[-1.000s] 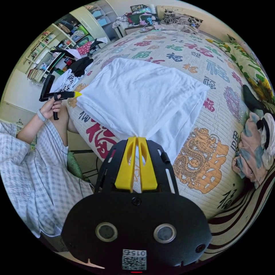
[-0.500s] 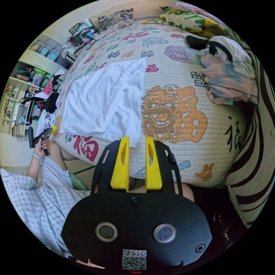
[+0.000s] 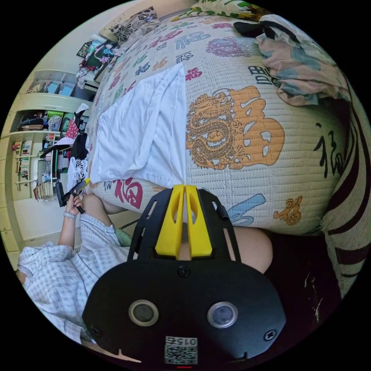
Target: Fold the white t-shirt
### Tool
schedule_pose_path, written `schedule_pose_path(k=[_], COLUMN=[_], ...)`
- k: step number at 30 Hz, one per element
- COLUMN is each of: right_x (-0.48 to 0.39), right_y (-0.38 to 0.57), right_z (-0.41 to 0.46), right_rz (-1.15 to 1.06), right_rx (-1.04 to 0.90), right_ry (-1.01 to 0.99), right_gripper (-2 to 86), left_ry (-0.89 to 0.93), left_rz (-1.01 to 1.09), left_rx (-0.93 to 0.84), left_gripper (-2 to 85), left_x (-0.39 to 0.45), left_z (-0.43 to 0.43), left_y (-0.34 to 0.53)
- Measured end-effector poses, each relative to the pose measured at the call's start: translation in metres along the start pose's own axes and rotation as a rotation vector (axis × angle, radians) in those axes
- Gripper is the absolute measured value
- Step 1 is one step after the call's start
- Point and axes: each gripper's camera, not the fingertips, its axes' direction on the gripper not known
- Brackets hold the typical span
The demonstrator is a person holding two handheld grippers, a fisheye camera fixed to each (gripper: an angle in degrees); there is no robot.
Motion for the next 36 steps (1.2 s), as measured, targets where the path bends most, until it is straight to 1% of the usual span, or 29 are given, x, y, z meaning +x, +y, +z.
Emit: schedule_pose_path(k=[6, 8, 9, 11, 15, 17, 19, 22, 24, 27, 28, 30, 33, 36], right_x=[0.006, 0.011, 0.012, 0.017, 0.017, 0.017, 0.014, 0.006, 0.002, 0.0, 0.0, 0.001, 0.001, -0.002], right_y=[0.022, 0.025, 0.025, 0.022, 0.004, -0.022, -0.048, -0.094, -0.119, -0.151, -0.161, -0.172, -0.182, -0.185], right_z=[-0.006, 0.0, 0.002, -0.001, -0.027, -0.039, -0.041, -0.03, -0.02, -0.004, 0.004, 0.015, 0.021, 0.02], right_rz=[-0.032, -0.033, -0.03, 0.006, 0.0, 0.013, 0.015, 0.037, 0.055, 0.116, 0.135, 0.16, 0.16, 0.148], right_rx=[-0.069, -0.092, -0.093, -0.07, 0.079, 0.189, 0.251, 0.256, 0.24, 0.206, 0.179, 0.136, 0.137, 0.157], right_ry=[0.064, 0.036, 0.027, 0.077, 0.079, -0.028, -0.105, -0.099, -0.102, -0.099, -0.097, -0.099, -0.145, -0.106], right_gripper=[-0.9, -0.6, -0.4, 0.5, 4.6, 5.2, 5.5, 6.3, 6.8, 6.9, 6.7, 5.7, 1.7, 0.0], left_ry=[-0.03, -0.036, -0.068, -0.061, -0.09, -0.037, 0.051, 0.066, 0.096, 0.168, 0.166, 0.17, 0.207, 0.201], left_rz=[0.02, 0.001, -0.021, -0.036, 0.008, 0.029, 0.043, 0.019, -0.021, -0.097, -0.116, -0.125, -0.101, -0.074], left_rx=[-0.083, -0.117, -0.137, -0.147, 0.009, 0.075, 0.109, 0.115, 0.106, 0.036, 0.012, 0.015, 0.046, 0.074], left_gripper=[-0.3, 0.2, 0.7, 4.0, 6.7, 7.5, 8.6, 9.1, 9.0, 8.7, 8.0, 5.7, 1.8, 0.6], left_x=[-0.001, -0.003, -0.005, -0.007, 0.008, 0.018, 0.031, 0.041, 0.04, 0.031, 0.029, 0.027, 0.024, 0.025], left_z=[-0.017, -0.012, -0.011, -0.014, -0.047, -0.049, -0.032, 0.002, 0.023, 0.059, 0.069, 0.072, 0.065, 0.056], left_y=[0.025, 0.026, 0.025, 0.02, -0.009, -0.035, -0.077, -0.123, -0.144, -0.166, -0.17, -0.172, -0.171, -0.166])
